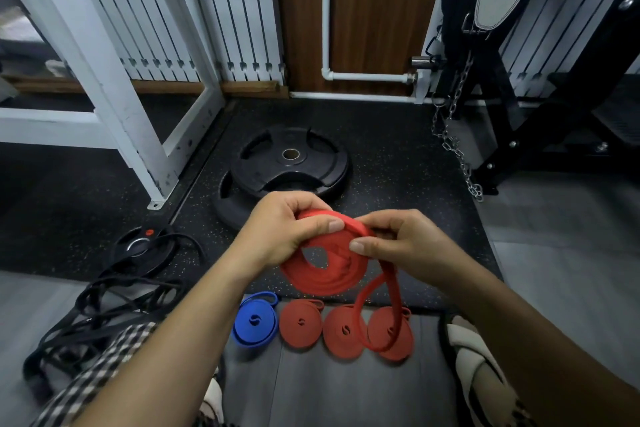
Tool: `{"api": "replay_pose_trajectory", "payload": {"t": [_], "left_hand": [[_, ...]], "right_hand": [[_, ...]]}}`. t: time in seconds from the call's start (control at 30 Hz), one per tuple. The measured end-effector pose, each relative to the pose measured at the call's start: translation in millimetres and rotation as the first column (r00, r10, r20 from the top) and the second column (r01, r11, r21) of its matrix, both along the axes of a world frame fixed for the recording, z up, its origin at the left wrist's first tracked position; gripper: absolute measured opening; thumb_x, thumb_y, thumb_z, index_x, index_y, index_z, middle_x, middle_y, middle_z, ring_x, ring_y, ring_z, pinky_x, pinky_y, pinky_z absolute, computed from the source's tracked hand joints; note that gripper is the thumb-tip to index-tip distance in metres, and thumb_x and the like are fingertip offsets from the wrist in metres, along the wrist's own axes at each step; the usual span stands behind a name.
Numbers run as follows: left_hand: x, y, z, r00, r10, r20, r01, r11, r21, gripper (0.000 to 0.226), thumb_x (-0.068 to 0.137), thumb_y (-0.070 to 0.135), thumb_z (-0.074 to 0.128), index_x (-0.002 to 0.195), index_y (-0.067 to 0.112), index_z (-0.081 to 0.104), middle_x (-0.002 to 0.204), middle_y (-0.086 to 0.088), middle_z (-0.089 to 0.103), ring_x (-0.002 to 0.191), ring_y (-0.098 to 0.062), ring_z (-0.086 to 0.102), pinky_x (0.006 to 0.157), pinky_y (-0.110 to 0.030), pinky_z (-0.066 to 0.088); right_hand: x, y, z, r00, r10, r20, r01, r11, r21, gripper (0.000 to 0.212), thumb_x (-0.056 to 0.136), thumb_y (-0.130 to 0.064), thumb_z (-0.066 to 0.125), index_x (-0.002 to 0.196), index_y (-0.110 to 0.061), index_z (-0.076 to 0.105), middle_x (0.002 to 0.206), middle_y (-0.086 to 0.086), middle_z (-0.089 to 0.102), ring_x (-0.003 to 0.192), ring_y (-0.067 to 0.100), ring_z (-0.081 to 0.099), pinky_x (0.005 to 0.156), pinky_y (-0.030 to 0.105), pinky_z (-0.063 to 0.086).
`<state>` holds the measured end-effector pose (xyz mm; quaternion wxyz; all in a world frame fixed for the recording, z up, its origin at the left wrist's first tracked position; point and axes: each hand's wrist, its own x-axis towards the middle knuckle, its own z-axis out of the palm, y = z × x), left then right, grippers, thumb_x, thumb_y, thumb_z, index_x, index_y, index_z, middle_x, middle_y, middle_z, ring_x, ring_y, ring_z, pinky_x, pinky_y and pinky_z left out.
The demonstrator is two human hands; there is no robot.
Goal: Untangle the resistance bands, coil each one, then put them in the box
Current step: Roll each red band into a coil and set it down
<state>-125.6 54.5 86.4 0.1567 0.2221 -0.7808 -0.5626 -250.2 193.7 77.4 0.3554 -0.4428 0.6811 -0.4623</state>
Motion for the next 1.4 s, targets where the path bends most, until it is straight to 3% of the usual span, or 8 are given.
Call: {"api": "replay_pose_trajectory", "payload": {"t": [0.4,0.5,0.67,0.77,0.9,1.17,1.3,1.4], "left_hand": [[0.8,1.5,-4.0,0.999,-0.034,0.034,0.032,0.997,0.064,0.020,0.059,0.028,0.082,0.071,0.018,0.070,0.064,0.000,0.062,0.061,-0.009,0.055,0.060,-0.020,0.044],[2.1,-0.9,-2.8,0.997,0.073,0.003,-0.073,0.992,0.105,0.009,0.067,0.019,0.076,0.070,0.015,0.069,0.063,0.000,0.064,0.059,-0.010,0.057,0.060,-0.023,0.045],[7.4,-2.7,1.5,0.992,0.128,-0.007,-0.125,0.977,0.176,0.012,0.062,0.019,0.074,0.069,0.011,0.068,0.064,-0.005,0.065,0.059,-0.012,0.057,0.058,-0.023,0.046],[9.0,-1.0,2.2,0.989,0.146,-0.016,-0.139,0.969,0.204,0.009,0.064,0.019,0.073,0.067,0.013,0.069,0.060,-0.001,0.065,0.055,-0.009,0.057,0.055,-0.020,0.046],[11.4,-5.6,5.9,0.972,0.226,-0.059,-0.202,0.942,0.269,0.016,0.058,0.027,0.071,0.064,0.013,0.070,0.062,-0.003,0.067,0.058,-0.013,0.058,0.060,-0.024,0.047],[19.3,-14.2,17.5,0.957,0.264,-0.122,-0.227,0.940,0.253,0.026,0.060,0.028,0.069,0.077,0.008,0.069,0.070,-0.007,0.067,0.064,-0.016,0.060,0.060,-0.022,0.050],[24.6,-17.8,20.3,0.945,0.299,-0.134,-0.252,0.925,0.284,0.026,0.060,0.027,0.068,0.077,0.008,0.067,0.064,-0.002,0.066,0.056,-0.010,0.058,0.055,-0.019,0.049],[33.0,-30.2,20.0,0.922,0.367,-0.125,-0.319,0.901,0.293,0.023,0.059,0.029,0.069,0.073,0.011,0.070,0.065,-0.003,0.068,0.060,-0.015,0.059,0.066,-0.029,0.050]], "right_hand": [[-0.1,0.8,0.1,0.999,0.005,-0.037,-0.006,0.999,-0.035,0.017,0.079,-0.009,0.069,0.085,-0.025,0.068,0.060,-0.016,0.066,0.060,-0.008,0.058,0.058,0.008,0.044],[-6.1,2.8,-2.7,1.000,-0.018,0.019,0.019,0.999,-0.036,0.030,0.079,-0.007,0.069,0.095,-0.031,0.060,0.081,-0.007,0.069,0.073,0.005,0.065,0.066,0.023,0.053],[-13.7,5.4,-13.1,0.965,-0.125,-0.231,0.105,0.990,-0.097,0.032,0.078,-0.007,0.070,0.080,-0.036,0.057,0.077,-0.011,0.061,0.071,0.001,0.059,0.071,0.030,0.053],[-11.0,3.4,-19.0,0.916,-0.092,-0.392,0.068,0.995,-0.075,0.044,0.070,-0.022,0.079,0.092,-0.042,0.046,0.100,-0.017,0.049,0.097,0.000,0.052,0.084,0.021,0.043],[-3.9,1.0,-34.5,0.853,-0.164,-0.496,0.212,0.977,0.040,0.055,0.069,-0.033,0.077,0.101,-0.028,0.033,0.104,-0.008,0.035,0.098,0.013,0.044,0.086,0.032,0.043],[4.6,-16.2,-56.0,0.911,-0.200,-0.361,0.282,0.940,0.191,0.068,0.073,-0.036,0.075,0.125,-0.020,0.034,0.119,-0.005,0.035,0.110,0.014,0.043,0.093,0.036,0.043],[6.8,-26.3,-64.5,0.928,-0.267,-0.260,0.323,0.924,0.203,0.019,0.079,-0.021,0.066,0.089,-0.025,0.050,0.086,-0.005,0.058,0.083,0.019,0.059,0.080,0.044,0.052],[2.4,-27.3,-65.9,0.904,-0.373,-0.207,0.408,0.899,0.160,0.019,0.080,-0.014,0.065,0.078,-0.022,0.048,0.085,0.001,0.060,0.080,0.022,0.062,0.074,0.041,0.054]]}}
